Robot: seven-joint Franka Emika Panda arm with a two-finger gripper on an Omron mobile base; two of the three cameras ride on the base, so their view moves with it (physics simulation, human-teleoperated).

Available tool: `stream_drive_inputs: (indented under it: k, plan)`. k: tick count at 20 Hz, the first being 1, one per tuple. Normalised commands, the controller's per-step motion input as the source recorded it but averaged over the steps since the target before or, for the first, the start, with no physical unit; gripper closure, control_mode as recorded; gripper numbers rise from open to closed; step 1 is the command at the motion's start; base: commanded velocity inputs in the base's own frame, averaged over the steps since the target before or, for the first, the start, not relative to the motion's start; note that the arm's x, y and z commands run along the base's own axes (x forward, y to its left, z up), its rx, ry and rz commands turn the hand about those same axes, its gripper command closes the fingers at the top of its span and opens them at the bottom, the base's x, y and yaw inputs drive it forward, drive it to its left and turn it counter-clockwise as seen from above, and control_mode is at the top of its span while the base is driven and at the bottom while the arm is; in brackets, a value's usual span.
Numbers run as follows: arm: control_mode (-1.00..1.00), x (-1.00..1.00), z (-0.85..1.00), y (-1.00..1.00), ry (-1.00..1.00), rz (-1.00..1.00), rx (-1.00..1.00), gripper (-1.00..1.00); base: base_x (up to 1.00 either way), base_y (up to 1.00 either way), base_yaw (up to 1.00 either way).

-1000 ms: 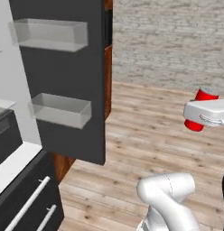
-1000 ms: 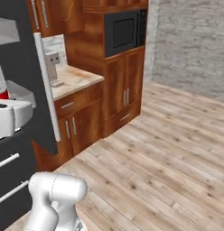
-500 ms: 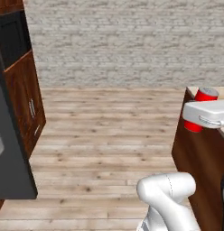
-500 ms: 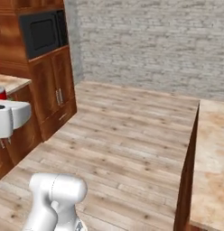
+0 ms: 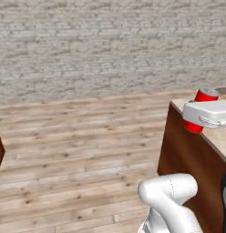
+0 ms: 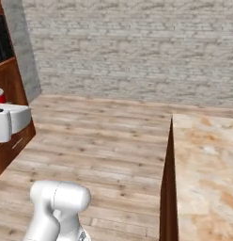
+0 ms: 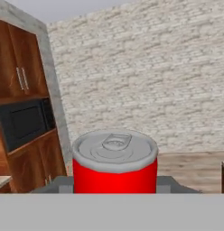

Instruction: Open the fridge, grab two sodas, and place both sodas inside the bowl with ice on the dining counter.

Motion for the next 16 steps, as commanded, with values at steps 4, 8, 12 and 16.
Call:
stream_drive_inputs:
  k: [4,8,12,16]
  plan:
    - [1.0,0.0,0.0,0.0,0.0,0.0,0.0,1.0,1.0,0.03,-0.39]
    - [1.0,0.0,0.0,0.0,0.0,0.0,0.0,1.0,0.96,0.27,-0.47]
    - [1.0,0.0,0.0,0.0,0.0,0.0,0.0,1.0,0.83,0.38,-0.5]
    - [1.0,0.0,0.0,0.0,0.0,0.0,0.0,1.0,0.73,0.46,-0.53]
